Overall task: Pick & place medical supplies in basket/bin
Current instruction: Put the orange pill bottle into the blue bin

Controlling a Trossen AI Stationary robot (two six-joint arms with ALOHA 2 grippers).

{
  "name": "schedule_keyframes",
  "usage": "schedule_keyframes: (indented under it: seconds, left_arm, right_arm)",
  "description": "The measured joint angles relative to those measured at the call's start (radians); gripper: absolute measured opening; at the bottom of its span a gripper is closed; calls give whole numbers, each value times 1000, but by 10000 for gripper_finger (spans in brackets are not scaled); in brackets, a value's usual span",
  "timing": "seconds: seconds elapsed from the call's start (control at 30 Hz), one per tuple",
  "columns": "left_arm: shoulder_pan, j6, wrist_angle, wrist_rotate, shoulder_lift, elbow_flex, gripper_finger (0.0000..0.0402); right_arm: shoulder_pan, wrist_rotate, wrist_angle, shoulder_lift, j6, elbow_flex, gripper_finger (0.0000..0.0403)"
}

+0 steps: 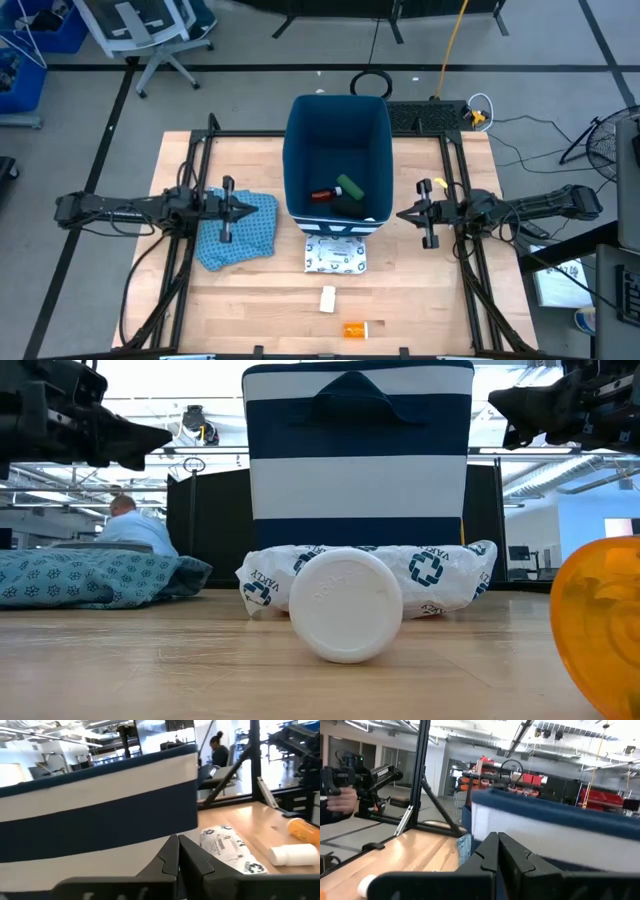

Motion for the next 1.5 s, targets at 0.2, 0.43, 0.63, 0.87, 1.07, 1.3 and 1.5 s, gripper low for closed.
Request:
schedule_keyframes:
  seconds: [0.2, 0.43, 0.63, 0.87, 1.07, 1.3, 1.5]
  left_arm:
    - [0, 16, -2, -23, 0, 0, 18]
    - [1, 29, -1, -31, 0, 0, 20]
    - [1, 28, -1, -31, 0, 1, 21]
    - [1, 8, 0, -31, 0, 1, 21]
    - [1, -14, 2, -30, 0, 1, 21]
    - [1, -28, 2, -31, 0, 1, 21]
    - [1, -28, 2, -31, 0, 1, 21]
  right_arm:
    - [36, -3, -15, 5, -78, 101, 0]
    - [218, 114, -448, 171, -155, 533, 0]
    - [429, 382, -654, 460, -207, 854, 0]
    - [570, 558, -803, 737, -21, 1078, 40]
    - [646, 604, -862, 962, 168, 1229, 146]
    - [689, 578, -1029, 1182, 374, 1476, 245]
    - [687, 503, -1142, 1342, 520, 1587, 262]
